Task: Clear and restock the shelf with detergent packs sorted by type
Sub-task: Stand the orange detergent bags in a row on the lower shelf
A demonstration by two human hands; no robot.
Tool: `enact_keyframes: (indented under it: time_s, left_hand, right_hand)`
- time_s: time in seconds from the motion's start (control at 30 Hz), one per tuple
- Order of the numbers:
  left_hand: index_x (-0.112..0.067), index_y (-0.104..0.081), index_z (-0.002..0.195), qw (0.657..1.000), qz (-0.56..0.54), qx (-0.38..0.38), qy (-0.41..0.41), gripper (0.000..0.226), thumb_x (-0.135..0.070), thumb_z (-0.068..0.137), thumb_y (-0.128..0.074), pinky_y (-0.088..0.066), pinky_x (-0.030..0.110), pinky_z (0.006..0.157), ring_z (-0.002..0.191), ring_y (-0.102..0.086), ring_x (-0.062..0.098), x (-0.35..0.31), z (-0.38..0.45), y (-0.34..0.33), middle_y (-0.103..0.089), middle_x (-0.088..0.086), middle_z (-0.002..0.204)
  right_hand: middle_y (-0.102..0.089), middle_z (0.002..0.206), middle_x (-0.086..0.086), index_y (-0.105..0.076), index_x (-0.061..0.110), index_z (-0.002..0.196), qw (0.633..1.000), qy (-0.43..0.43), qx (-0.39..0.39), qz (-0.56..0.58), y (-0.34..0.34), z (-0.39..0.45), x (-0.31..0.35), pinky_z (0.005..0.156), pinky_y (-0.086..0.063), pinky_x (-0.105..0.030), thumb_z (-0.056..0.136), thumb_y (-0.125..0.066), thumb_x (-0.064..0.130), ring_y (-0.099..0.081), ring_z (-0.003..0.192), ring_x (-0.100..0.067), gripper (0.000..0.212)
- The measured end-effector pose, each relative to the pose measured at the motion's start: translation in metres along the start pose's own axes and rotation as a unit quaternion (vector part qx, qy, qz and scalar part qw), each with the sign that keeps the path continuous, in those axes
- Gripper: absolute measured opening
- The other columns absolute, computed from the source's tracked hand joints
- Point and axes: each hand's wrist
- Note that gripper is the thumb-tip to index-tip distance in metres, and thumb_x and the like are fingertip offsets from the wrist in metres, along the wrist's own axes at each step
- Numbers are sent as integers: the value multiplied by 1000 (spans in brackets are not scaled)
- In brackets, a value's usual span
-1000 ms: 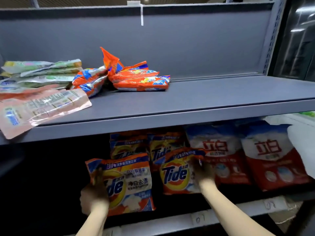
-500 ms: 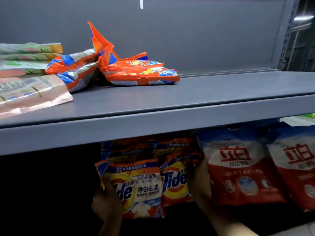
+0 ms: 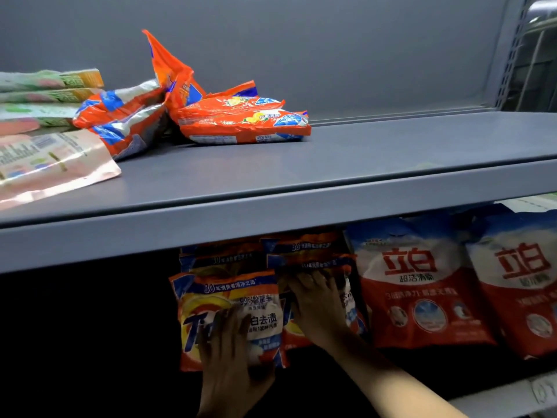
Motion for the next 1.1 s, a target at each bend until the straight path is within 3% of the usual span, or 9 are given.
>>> enact_keyframes:
  time_s: [0.1, 0.23, 0.37, 0.47, 0.53, 0.63, 0.8, 0.93, 1.1]
  left_hand:
    - [-19, -36, 142, 997, 38, 74, 7, 92, -83, 76, -30, -8, 64, 108, 140, -23, 38, 3, 4, -4, -30, 12, 152]
    - [-23, -21, 149, 993, 50, 103, 31, 95, -85, 77, -21, -9, 73, 104, 141, -18, 39, 0, 8, -4, -26, 14, 154]
    - [-26, -14, 150, 991, 50, 123, 23, 94, -85, 76, -20, -10, 76, 100, 140, -19, 42, 3, 16, -6, -24, 14, 154]
    - [-26, -21, 149, 989, 45, 137, 20, 94, -86, 76, -21, -10, 76, 100, 139, -22, 41, 6, 23, -6, -26, 13, 153]
    - [-27, -25, 147, 987, 38, 153, 30, 93, -86, 76, -21, -5, 72, 103, 141, -19, 38, 7, 27, -4, -24, 10, 155]
    - [-30, -18, 150, 983, 29, 177, 46, 92, -86, 76, -19, 1, 66, 106, 145, -2, 31, 7, 30, -3, -11, 5, 159]
    - [-33, -28, 145, 975, 42, 198, 86, 89, -85, 75, -15, -25, 70, 96, 141, -17, 34, -4, 36, 12, -25, 4, 154]
    - [-36, -16, 149, 977, -12, 185, 104, 96, -85, 69, -4, -12, 60, 111, 147, -1, 23, -18, 32, 37, -3, -5, 159]
    - [-29, -32, 145, 972, 4, 181, 147, 59, -56, 93, -37, -19, 40, 115, 143, -19, 18, -41, 30, 83, -25, -3, 155]
  right_hand:
    - [-64, 112, 11, -39, 24, 142, 999, -27, 47, 6, -1, 1, 4, 90, -51, -45, 73, -66, 34, -59, 103, -16, 75]
    - [-53, 135, 5, -45, 27, 135, 998, -18, 56, 31, -1, -35, -14, 100, -45, -51, 83, -47, 41, -48, 125, -20, 54]
    - [-30, 153, 0, -31, 36, 147, 991, 25, 131, -22, -6, -56, -36, 115, -20, -53, 83, -44, 60, -20, 142, -33, 69]
    - [-10, 159, 0, -13, 37, 151, 984, 70, 155, -54, -13, -50, -53, 114, -4, -48, 86, -49, 55, -1, 146, -33, 76]
    - [-8, 160, -1, -11, 37, 151, 979, 81, 176, -58, -13, -43, -62, 113, -4, -48, 85, -57, 50, 1, 146, -31, 82]
    - [-10, 160, -2, -7, 41, 150, 979, 63, 189, -36, -8, -39, -62, 116, -6, -49, 90, -43, 52, 0, 147, -31, 71]
    - [-4, 159, 3, -3, 48, 146, 977, 42, 206, 15, 14, -39, -50, 117, -6, -52, 91, -53, 36, 7, 145, -26, 75]
    - [-1, 159, 7, -13, 37, 150, 969, 25, 240, 48, 45, -35, -40, 120, -4, -47, 94, -52, 31, 16, 140, -12, 68]
    - [-5, 160, 9, -12, 37, 150, 955, 2, 288, 73, 91, -36, -27, 120, -9, -37, 97, -48, 28, 0, 147, -13, 65]
Point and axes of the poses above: each hand's wrist, its own z-axis towards the middle knuckle, its own y-axis out of the back of the hand, x = y × z
